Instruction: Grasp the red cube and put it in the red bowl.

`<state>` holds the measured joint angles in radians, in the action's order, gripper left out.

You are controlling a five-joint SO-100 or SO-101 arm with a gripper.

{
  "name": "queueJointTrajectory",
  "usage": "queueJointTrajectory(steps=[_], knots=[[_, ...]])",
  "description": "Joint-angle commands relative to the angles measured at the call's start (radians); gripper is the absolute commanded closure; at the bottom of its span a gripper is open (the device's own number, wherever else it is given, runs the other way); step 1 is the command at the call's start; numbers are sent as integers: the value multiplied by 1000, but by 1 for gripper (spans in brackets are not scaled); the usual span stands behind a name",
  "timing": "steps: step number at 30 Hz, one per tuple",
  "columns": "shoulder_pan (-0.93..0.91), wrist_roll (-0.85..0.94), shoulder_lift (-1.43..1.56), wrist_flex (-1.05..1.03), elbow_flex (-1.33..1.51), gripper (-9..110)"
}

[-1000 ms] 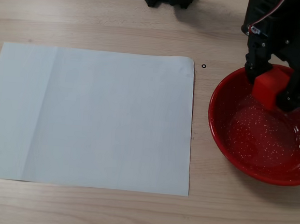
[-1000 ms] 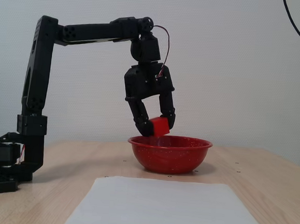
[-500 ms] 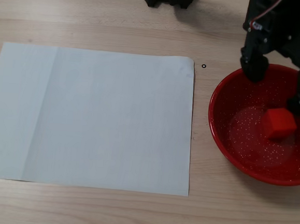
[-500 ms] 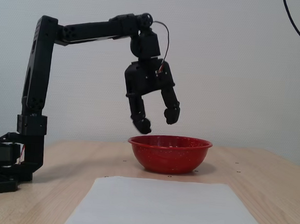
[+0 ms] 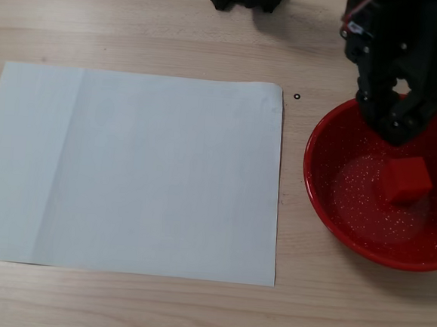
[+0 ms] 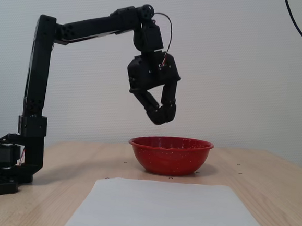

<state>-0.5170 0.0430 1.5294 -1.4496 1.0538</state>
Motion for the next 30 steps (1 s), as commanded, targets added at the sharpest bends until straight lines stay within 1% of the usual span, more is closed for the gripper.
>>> queueJointTrajectory(steps=[1,11,20,30], knots=[[23,2,192,-15,-104,101],[152,11,379,87,67,101],[268,14,620,270,377,101],[334,9,919,509,796,101]])
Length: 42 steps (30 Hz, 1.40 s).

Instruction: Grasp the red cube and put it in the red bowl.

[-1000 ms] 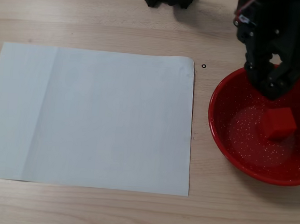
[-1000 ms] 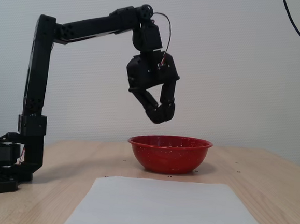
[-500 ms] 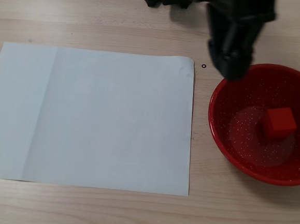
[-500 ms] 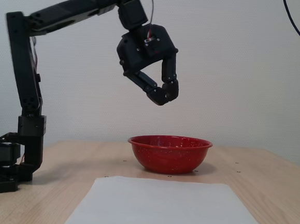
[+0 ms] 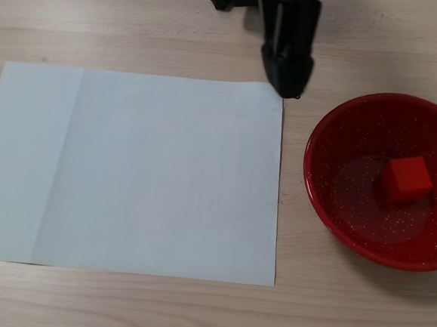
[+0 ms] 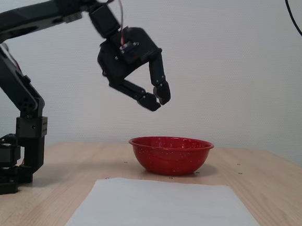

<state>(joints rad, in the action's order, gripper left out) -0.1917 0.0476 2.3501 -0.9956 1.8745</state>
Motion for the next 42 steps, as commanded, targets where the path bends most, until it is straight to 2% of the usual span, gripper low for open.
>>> queueJointTrajectory(steps=[1,13,30,42], knots=[[15,5,126,84,21,101],[51,-41,420,603,618,101],[51,-51,744,916,1190,101],[41,81,841,589,1229,101]])
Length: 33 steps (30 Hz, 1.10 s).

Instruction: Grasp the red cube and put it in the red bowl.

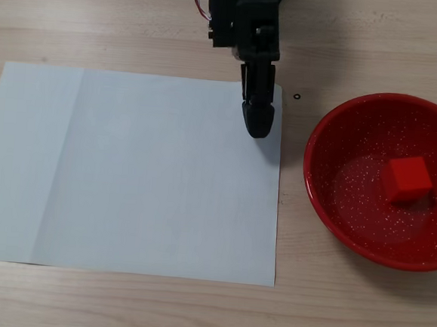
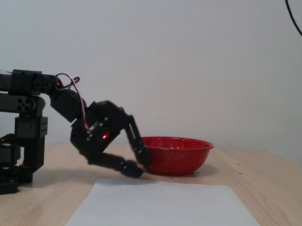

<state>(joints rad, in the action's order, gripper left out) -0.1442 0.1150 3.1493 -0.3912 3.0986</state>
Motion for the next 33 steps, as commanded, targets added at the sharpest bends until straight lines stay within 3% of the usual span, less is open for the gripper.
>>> queueJointTrajectory(steps=[1,15,33], knots=[[-11,14,51,-57,5,101],[-15,-6,129,-466,6,101],[-23,-48,127,-499,6,101]])
